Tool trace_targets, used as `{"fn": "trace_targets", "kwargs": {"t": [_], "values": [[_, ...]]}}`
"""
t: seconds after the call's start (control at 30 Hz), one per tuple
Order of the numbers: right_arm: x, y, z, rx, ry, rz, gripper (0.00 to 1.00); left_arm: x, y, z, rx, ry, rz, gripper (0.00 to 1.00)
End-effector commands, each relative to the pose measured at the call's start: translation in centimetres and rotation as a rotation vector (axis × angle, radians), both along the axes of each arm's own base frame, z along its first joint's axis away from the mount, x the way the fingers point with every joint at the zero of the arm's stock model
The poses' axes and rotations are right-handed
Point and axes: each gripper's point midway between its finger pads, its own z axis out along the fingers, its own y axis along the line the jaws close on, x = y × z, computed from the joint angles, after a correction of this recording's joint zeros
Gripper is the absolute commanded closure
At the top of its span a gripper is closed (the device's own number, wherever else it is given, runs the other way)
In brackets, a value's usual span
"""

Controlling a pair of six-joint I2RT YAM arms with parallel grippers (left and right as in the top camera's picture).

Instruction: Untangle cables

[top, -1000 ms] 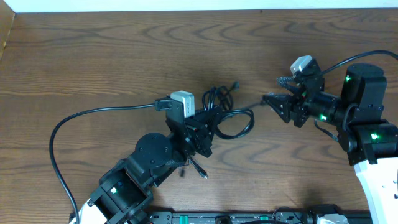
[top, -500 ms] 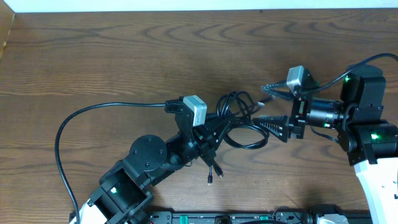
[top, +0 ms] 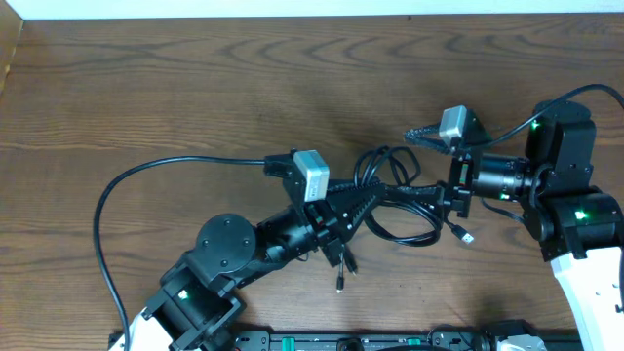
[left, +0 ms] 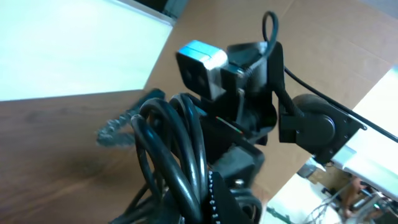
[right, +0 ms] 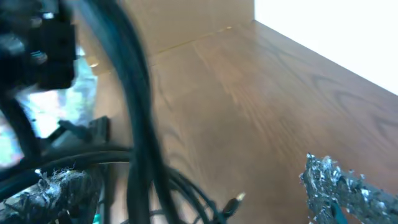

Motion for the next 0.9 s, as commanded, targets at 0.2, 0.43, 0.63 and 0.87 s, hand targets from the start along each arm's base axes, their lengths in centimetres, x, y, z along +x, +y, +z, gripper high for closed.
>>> {"fn": "trace_targets", "kwargs": {"t": [0.2, 0.43, 0.63, 0.87], "values": [[6.3, -4.8, -2.3, -0.153, 0.096, -0.500, 0.01, -3.4, -2.2, 3.0, -0.093, -0.054, -0.138, 0.93], [9.6, -11.5, -4.0, -0.258, 0.154, -0.955, 0.01, -6.3, -3.2, 4.1, -0.134, -0.079, -0.230, 0.92], [10.1, -18.1, -4.3, -0.346, 0.144, -1.297, 0.01, -7.6, -2.6, 5.1, -0.159, -0.100, -0.265, 0.93], [9.2, -22.6, -5.1, -0.411, 0.182, -1.450, 0.01, -7.3, -0.8, 6.4, -0.186, -0.147, -0.188, 0.92]]}}
